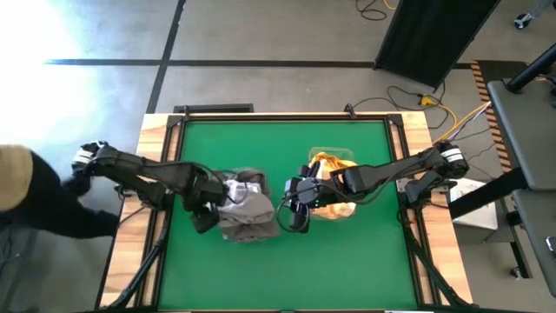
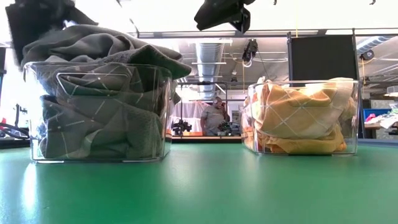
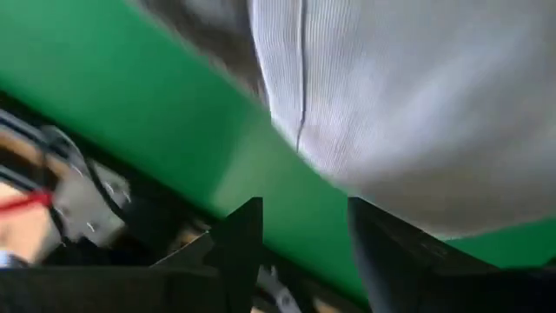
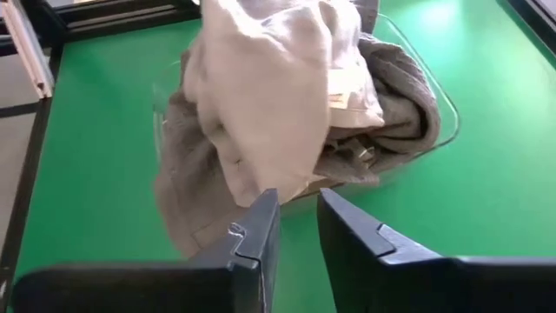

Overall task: Sort towels by color in basket
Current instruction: Put the light gray towel into the left transparent bin

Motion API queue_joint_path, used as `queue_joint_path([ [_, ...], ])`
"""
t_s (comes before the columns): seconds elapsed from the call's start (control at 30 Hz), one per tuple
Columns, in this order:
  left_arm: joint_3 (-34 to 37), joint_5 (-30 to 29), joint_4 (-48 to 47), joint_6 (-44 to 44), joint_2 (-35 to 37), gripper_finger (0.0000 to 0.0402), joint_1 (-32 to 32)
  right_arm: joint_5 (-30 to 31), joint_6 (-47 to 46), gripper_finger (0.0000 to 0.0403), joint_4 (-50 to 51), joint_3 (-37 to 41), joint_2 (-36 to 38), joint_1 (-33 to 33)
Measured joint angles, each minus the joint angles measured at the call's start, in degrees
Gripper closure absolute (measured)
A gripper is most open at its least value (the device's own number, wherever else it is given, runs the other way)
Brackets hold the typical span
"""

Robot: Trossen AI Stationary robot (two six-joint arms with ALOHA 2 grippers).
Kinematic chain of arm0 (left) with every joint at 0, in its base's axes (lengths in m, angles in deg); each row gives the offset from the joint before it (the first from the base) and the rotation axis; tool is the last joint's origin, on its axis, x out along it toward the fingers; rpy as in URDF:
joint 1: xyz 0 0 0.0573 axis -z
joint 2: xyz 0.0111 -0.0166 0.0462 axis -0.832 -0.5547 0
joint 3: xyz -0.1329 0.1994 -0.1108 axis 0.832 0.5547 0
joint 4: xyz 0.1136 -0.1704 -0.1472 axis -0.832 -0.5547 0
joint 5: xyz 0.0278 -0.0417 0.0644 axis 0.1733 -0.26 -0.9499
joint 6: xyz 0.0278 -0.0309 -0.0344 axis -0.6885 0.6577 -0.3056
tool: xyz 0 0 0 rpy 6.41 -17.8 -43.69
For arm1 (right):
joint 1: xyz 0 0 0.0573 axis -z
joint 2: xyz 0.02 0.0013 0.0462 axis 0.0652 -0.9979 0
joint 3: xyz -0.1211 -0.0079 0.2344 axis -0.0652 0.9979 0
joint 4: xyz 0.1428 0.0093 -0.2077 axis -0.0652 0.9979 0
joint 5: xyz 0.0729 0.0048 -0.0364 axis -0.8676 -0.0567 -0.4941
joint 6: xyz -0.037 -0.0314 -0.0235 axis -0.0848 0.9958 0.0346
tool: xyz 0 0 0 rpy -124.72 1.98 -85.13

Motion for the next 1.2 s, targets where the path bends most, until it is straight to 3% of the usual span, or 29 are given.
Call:
queue_joint_path([
  [0.1,3.23,8.19,7.53,-1.19,-0.09,0.0273,0.36,0.00,-0.03,0.0333,-0.07,0.00,0.00,-0.75],
  [0.2,2.64,9.79,16.19,-1.61,-0.06,0.0295,1.34,-0.02,-0.64,0.0334,-0.05,0.00,0.00,-1.49],
  [0.47,-6.31,3.28,30.41,-7.99,-0.04,0.0345,1.44,0.00,-2.06,0.0319,-0.08,0.00,0.00,-2.83],
  [0.63,-7.56,-5.44,32.99,-11.99,-0.51,0.0364,0.09,0.37,-3.06,0.0314,-0.11,0.02,0.00,-2.86],
  [0.77,-4.71,-11.93,33.52,-9.86,-1.45,0.0373,-2.41,0.52,-3.07,0.0322,-0.16,0.02,0.00,-2.82],
  [0.9,0.85,-12.77,33.99,-3.82,-2.73,0.0382,-5.69,1.56,-3.11,0.0332,-0.17,0.04,0.00,-2.81],
  [1.03,8.80,-9.85,33.93,3.41,-3.34,0.0391,-7.83,2.53,-4.67,0.0334,-0.16,0.05,0.00,-2.80],
  [1.2,17.42,-4.85,40.55,5.55,-3.22,0.0401,-7.85,5.11,-4.90,0.0324,-1.91,0.15,-0.28,-2.77],
])
